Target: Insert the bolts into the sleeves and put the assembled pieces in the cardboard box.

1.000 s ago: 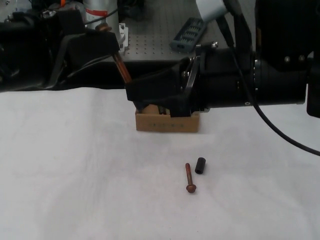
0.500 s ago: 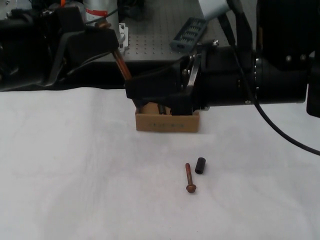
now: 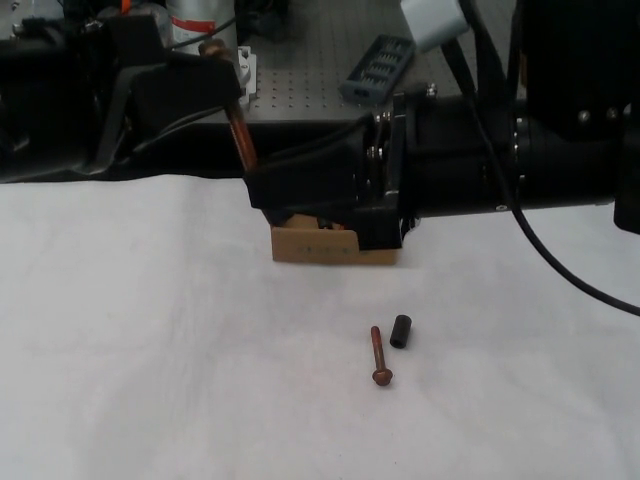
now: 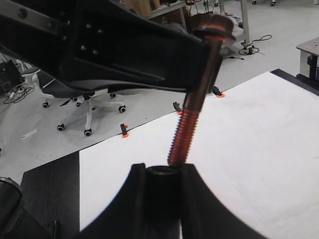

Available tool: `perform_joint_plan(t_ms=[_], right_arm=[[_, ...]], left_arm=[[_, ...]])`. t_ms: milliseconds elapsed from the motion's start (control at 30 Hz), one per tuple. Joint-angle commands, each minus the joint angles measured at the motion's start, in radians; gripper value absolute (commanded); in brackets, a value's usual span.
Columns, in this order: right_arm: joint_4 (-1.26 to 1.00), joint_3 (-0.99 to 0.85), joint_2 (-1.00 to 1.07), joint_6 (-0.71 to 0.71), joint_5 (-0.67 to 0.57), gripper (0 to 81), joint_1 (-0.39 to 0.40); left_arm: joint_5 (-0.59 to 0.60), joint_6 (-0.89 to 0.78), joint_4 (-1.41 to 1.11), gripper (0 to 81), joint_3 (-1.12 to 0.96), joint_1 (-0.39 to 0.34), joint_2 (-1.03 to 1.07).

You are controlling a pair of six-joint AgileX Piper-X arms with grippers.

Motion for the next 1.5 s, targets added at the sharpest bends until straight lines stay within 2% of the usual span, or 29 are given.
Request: perform_joint_plan(t_ms=[0, 233, 600, 733, 1067, 1467], right_arm=[[-0.057, -0.02, -0.004, -0.021, -0.032, 2.8, 0.003], [-0.045, -0.02, -0.004, -0.044, -0.005, 2.8, -0.003], [0.011, -0.02, -0.004, -0.044, 0.044, 2.8, -0.065], [0.011, -0.02, -0.004, -0.044, 0.055, 2.8, -0.084], [0.087, -0.02, -0.004, -0.036, -0.015, 2.8, -0.065], [0.091, -0.02, -0.004, 0.009, -0.08, 2.8, -0.065]], left_arm=[[0.052, 0.01, 0.029, 0.6, 0.0, -0.007, 0.001], [0.052, 0.01, 0.029, 0.6, 0.0, -0.007, 0.001], [0.052, 0.01, 0.029, 0.6, 0.0, -0.007, 0.001], [0.017, 0.01, 0.029, 0.6, 0.0, -0.007, -0.008], [-0.057, 0.046, 0.009, 0.6, 0.0, -0.007, -0.008], [-0.045, 0.024, -0.048, 0.6, 0.0, -0.007, -0.008]])
